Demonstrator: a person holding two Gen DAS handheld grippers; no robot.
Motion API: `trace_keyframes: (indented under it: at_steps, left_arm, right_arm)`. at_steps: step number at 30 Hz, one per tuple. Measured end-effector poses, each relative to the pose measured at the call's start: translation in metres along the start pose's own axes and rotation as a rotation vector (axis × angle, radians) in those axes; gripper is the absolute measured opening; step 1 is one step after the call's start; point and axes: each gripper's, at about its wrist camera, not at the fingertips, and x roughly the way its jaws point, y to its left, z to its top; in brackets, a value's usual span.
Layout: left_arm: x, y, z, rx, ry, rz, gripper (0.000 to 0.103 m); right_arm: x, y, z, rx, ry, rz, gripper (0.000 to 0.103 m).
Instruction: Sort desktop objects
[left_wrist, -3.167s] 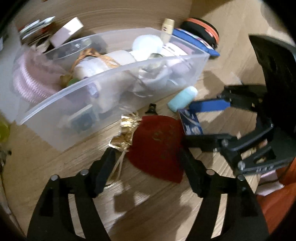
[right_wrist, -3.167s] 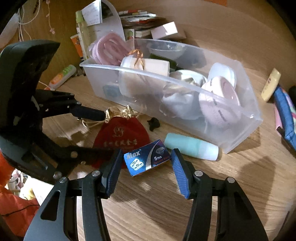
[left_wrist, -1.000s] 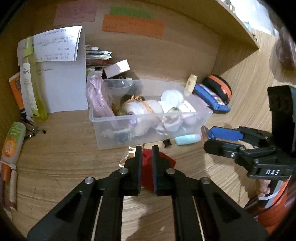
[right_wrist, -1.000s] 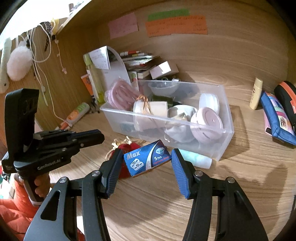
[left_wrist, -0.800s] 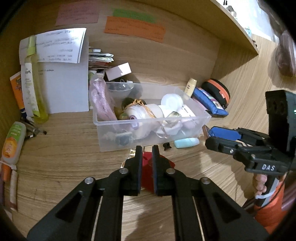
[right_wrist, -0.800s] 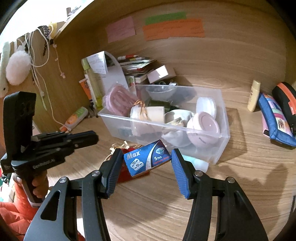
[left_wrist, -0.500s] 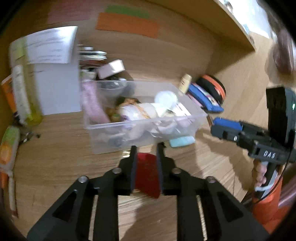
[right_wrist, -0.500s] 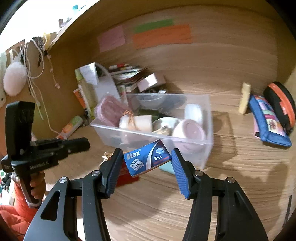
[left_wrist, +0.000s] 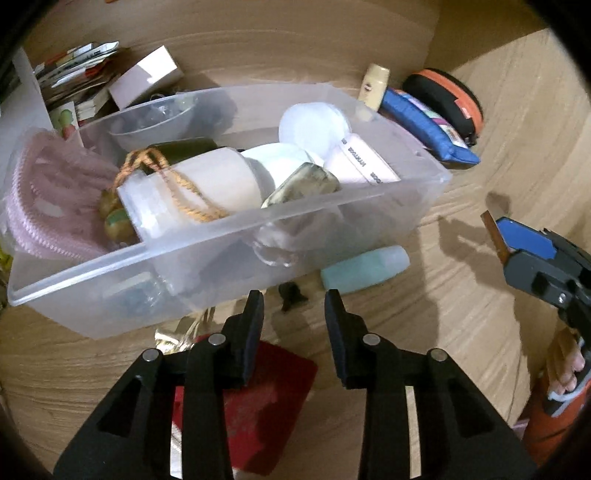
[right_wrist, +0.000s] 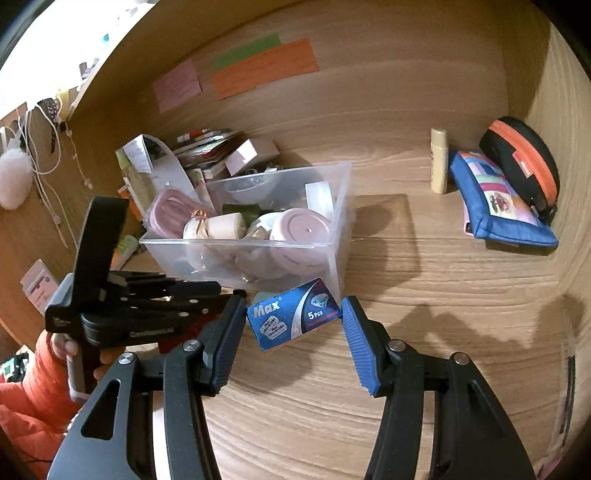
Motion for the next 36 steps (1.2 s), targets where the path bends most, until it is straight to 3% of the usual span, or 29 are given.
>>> trace_keyframes:
  at_steps: [3,7,11,19,30,36]
  left_arm:
    - [0.009,-0.007,0.001,-0.007,0.027,0.036,0.032]
    - [0.013,-0.018,-0.001,0.002,0.008,0.131,0.015]
    - [0.012,-0.022,-0.006,0.008,-0.017,0.165,0.015]
    - [-0.022,-0.018,-0.015,-0.010,-0.099,0.090,0.015]
    - [-0.099,0.003,-0.011,-0.035,-0.319,0.081,0.015]
    - [-0.118,0.019,0.002,-0.053,-0.387,0.086,0.015]
  right_arm:
    - [0.004,-0.005,0.001,-0.001,0.004,0.034,0.050]
    - [0.003,-0.003,-0.001,-0.021,-0.005,0.073,0.050]
    - [0.004,0.000,-0.002,-0.033,-0.003,0.096,0.050]
    - [0.003,0.009,0.000,-0.050,0.002,0.077,0.050]
    - [0.001,0.044,0.028,-0.084,-0.063,0.080,0.050]
    - [0.002,0.061,0.051,-0.105,-0.105,0.083,0.050]
